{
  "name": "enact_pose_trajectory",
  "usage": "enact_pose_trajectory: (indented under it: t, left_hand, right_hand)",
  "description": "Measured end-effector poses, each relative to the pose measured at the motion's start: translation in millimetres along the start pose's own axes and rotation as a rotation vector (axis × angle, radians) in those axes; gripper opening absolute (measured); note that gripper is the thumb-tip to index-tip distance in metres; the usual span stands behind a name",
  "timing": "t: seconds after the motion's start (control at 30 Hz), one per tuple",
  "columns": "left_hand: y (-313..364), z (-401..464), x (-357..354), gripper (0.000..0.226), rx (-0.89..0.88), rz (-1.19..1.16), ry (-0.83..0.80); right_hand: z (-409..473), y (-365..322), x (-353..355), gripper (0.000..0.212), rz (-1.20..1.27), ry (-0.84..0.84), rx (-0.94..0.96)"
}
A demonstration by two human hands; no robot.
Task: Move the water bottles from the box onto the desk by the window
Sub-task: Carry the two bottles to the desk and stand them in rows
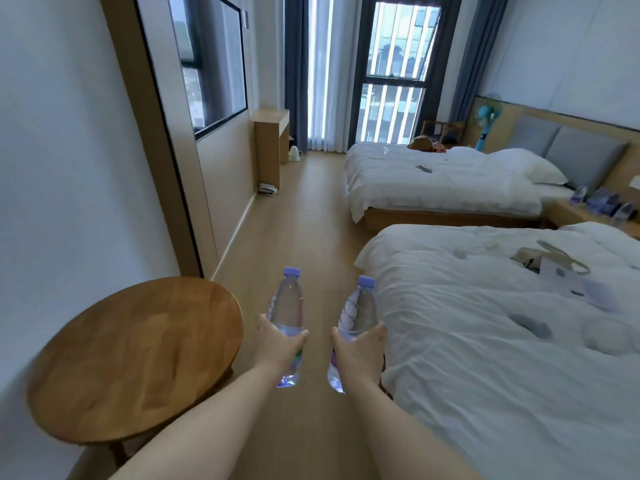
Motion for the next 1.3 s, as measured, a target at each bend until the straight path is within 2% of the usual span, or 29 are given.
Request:
enact_pose_trajectory:
  t: [0.17,0.37,0.63,0.83,1.0,1.3]
  left_hand:
    - [38,79,-24,0.058,0.02,-0.008,0.058]
    - [68,211,-49,0.054,0.007,0.05,0.088]
    - [125,405,-84,0.056,0.002,-0.014,0.068]
    - [169,515,-115,0.056,-0.025,-0.034,0.028]
    - [184,619,-151,0.059,-0.025,0.001,0.002]
    - [270,824,-213,0.067,0.018,-0.034,0.158]
  right_hand:
    - [84,-21,-28,0.068,-0.01,-0.052,0.067]
    - [200,-43,-85,0.092,-0.222,-0.144,0.24]
    - [370,-104,-170,0.083,-0.175,-0.105,0.175]
    - [479,-145,-218,0.079,-0.134,-0.114,0.158]
    - [581,-158,-269,0.087,-0.125,-0.128,0.161]
    - [816,-218,-345,0.072,-0.01,-0.158,0.107]
Point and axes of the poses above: each hand's wrist, its own z-axis towards the middle knuckle, its own x-axis out of the back of the hand, y = z × x, the point moved 4 cm from there along z, towards the middle knuckle, and after that the axes turned 2 degrees about x, right-handed, at the moved point
